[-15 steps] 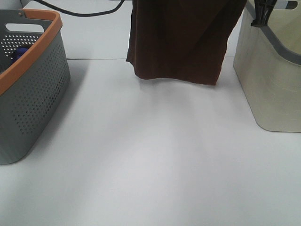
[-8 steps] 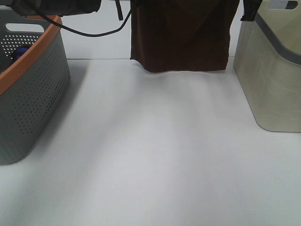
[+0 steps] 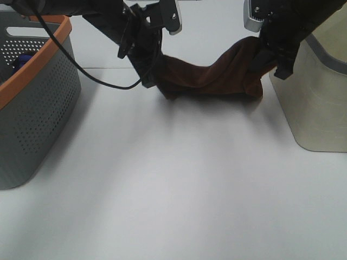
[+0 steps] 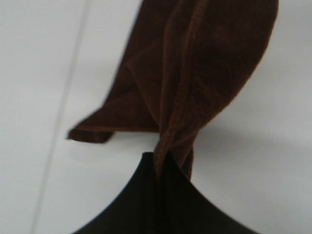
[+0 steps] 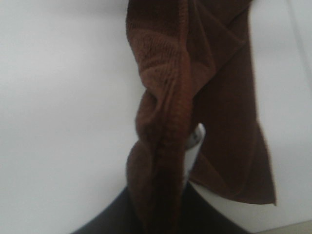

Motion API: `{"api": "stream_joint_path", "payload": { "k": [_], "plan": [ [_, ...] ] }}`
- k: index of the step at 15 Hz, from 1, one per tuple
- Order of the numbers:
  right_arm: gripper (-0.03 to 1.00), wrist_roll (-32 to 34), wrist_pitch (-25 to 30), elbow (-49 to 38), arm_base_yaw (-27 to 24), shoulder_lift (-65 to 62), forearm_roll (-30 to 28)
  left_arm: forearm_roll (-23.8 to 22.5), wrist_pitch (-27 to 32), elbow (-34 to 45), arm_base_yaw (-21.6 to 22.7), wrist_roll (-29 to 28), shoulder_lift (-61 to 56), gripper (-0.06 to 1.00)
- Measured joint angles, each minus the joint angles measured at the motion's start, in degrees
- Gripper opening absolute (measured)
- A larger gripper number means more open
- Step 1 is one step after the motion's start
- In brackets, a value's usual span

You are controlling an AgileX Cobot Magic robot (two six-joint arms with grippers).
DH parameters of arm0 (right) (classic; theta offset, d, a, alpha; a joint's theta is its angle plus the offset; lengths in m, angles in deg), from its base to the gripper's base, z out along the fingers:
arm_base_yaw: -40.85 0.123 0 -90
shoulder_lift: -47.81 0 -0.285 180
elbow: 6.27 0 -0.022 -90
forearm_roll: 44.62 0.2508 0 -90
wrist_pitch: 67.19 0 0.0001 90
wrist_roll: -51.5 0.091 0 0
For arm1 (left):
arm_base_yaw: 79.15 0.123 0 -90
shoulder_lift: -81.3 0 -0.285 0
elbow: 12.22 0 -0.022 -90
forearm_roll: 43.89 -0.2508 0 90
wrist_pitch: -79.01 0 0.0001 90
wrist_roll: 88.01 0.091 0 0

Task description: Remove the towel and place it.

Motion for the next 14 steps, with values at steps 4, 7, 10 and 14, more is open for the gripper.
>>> {"api": "stream_joint_path", "payload": {
  "k": [4, 7, 10, 14],
  "plan": [
    [0.02, 10.9, 15.9, 0.0, 0.0, 0.0, 0.2, -2.3, 23.4, -0.1, 2.1, -2.5, 0.0, 0.0],
    [0.02, 15.1, 18.8, -2.8, 0.1, 0.0, 3.0, -2.2, 34.3, -0.2, 2.4, -3.1, 0.0, 0.0],
    [0.02, 15.9, 18.9, -7.3, 2.3, 0.0, 3.6, -2.8, 34.8, 1.3, 3.0, -5.2, 0.0, 0.0],
    [0.02, 21.0, 17.4, -13.6, 4.8, 0.0, 1.8, -3.4, 35.0, 7.8, 3.1, -6.8, -1.0, 0.0]
  ]
}}
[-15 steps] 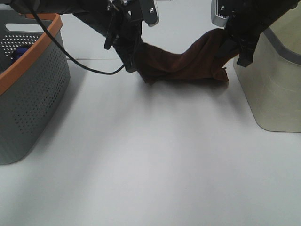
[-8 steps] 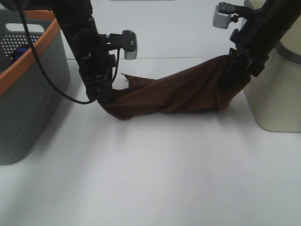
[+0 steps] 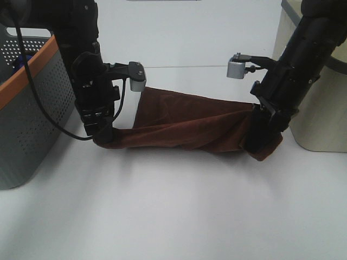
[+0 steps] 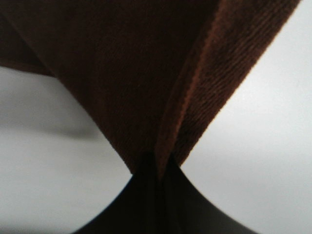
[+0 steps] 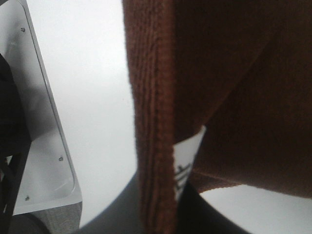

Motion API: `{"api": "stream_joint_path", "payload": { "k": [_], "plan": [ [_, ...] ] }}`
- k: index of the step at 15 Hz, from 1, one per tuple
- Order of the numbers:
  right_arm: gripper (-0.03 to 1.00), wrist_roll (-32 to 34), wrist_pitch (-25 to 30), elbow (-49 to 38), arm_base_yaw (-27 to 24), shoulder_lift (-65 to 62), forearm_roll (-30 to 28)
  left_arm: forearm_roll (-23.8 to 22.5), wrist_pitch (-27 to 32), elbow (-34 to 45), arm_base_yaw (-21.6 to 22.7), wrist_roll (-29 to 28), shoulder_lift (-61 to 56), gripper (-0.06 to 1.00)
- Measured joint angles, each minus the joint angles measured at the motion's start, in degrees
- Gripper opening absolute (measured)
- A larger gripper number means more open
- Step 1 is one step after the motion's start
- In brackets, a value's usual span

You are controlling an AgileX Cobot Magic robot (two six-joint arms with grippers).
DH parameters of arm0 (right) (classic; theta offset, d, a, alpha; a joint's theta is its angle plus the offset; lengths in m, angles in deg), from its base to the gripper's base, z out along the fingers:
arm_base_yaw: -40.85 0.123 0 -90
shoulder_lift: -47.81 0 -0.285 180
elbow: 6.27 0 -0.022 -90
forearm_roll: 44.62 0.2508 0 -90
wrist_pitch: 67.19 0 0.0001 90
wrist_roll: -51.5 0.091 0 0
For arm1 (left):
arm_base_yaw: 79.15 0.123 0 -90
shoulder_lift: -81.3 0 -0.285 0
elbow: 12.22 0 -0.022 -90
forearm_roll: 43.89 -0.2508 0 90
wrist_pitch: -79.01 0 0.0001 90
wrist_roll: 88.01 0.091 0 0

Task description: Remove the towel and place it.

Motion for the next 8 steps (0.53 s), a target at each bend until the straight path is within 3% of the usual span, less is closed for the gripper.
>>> {"api": "stream_joint_path", "payload": {
  "k": [4, 8],
  "plan": [
    [0.05, 4.6, -1.1, -6.4, 0.0, 0.0, -0.5, -0.1, 0.0, 4.5, 0.0, -0.1, -3.3, 0.0],
    [0.18, 7.4, -3.0, -11.1, 0.0, -0.1, 0.8, -0.7, 0.1, 9.7, 0.0, -0.1, -3.8, 0.0]
  ]
}}
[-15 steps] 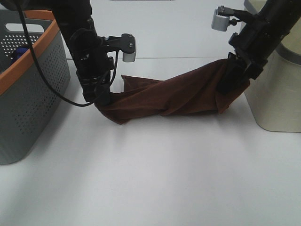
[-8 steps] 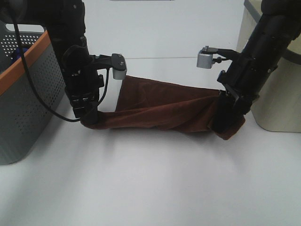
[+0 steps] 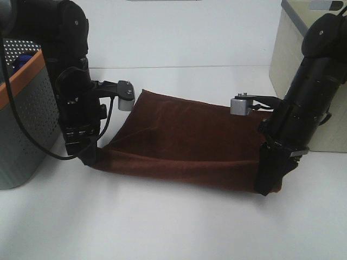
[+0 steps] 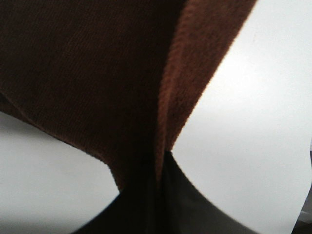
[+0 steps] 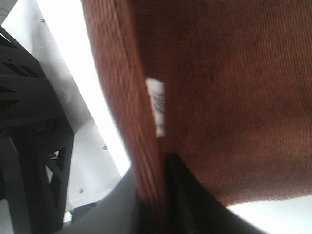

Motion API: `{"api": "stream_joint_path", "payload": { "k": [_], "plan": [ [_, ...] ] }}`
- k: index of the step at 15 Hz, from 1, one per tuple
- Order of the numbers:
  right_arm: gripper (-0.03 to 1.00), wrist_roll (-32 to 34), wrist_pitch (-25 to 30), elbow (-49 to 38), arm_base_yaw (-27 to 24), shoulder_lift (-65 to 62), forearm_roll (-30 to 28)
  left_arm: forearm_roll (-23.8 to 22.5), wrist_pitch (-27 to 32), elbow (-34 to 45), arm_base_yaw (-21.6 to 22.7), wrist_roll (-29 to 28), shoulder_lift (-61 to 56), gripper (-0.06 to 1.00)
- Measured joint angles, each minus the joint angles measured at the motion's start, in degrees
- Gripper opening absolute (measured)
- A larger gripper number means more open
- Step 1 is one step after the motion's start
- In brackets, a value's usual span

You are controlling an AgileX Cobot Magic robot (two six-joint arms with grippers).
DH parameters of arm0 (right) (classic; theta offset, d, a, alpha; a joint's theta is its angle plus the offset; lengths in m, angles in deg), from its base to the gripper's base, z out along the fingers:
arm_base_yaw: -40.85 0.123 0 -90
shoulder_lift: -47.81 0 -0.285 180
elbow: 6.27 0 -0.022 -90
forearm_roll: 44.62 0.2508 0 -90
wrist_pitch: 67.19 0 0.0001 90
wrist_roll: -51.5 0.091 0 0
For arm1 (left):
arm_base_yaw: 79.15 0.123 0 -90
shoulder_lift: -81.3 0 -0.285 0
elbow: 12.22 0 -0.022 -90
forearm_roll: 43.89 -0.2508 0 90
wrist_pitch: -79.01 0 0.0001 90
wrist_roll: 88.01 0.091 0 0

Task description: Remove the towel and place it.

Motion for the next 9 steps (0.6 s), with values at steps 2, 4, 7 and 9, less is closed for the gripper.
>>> {"api": "stream_joint_path", "payload": {
  "k": [2, 4, 7, 9],
  "plan": [
    [0.46, 8.7, -0.5, -0.1, 0.0, 0.0, 2.0, -0.2, 0.1, 0.6, 0.0, -1.1, 0.0, 0.13],
    [0.68, 15.9, -0.6, -0.1, 0.0, 0.0, 2.1, -0.3, 0.1, 0.6, 0.0, -2.9, 0.0, 0.32],
    [0.78, 19.3, -0.6, -0.1, 0.0, 0.0, 1.9, -0.3, 0.1, 0.6, 0.0, -7.0, 0.0, 0.51],
    [0.79, 21.2, -0.6, -0.1, 0.0, 0.0, 1.9, -0.3, -0.7, 0.6, 0.0, -10.6, 0.0, 0.53]
  ]
}}
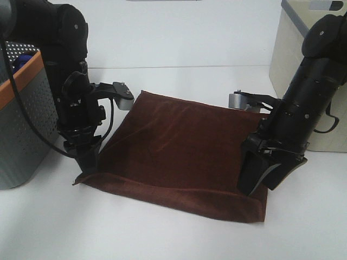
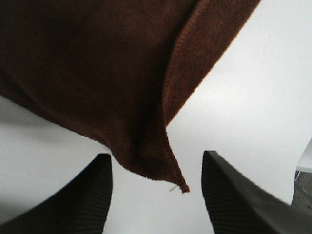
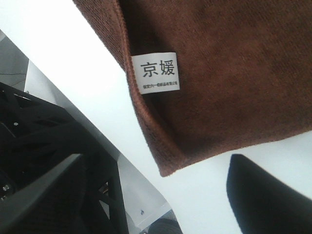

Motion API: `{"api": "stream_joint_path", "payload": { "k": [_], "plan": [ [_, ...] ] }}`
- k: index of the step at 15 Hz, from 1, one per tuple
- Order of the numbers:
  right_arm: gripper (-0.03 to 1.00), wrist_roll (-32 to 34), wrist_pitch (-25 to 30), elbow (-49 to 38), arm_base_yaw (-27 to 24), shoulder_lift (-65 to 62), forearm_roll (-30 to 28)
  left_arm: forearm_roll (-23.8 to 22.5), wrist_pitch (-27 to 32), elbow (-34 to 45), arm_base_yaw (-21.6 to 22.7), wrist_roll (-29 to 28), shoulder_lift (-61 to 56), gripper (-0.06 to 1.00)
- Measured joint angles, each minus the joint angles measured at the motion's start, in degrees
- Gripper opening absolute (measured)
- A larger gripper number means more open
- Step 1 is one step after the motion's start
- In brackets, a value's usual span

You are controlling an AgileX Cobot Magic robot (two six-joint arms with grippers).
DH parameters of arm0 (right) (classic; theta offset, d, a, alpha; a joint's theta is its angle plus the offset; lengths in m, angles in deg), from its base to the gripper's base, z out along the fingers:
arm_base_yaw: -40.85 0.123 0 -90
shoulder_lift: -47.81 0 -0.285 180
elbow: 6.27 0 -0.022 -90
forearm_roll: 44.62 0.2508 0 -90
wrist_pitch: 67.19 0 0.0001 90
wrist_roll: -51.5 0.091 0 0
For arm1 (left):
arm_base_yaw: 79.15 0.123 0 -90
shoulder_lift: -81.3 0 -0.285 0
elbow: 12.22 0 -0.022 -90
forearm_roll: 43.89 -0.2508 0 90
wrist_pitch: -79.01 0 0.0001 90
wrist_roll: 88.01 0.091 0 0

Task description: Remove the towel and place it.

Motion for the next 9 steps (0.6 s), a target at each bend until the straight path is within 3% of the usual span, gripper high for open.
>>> {"api": "stream_joint_path", "payload": {
  "k": [2, 5, 9],
  "plan": [
    [0.79, 2.8, 0.7, 1.5, 0.0, 0.0, -0.1, -0.5, -3.4, 0.1, -0.1, -3.8, -0.7, 0.6],
    [0.79, 8.6, 1.7, 4.2, 0.0, 0.0, 0.0, -2.8, -7.9, 0.1, -3.0, -9.9, -3.9, 0.78],
    [0.79, 13.0, 5.2, 10.8, 0.0, -3.2, -0.1, -3.1, -7.8, -3.7, -4.0, -17.9, -6.8, 0.82]
  ]
}}
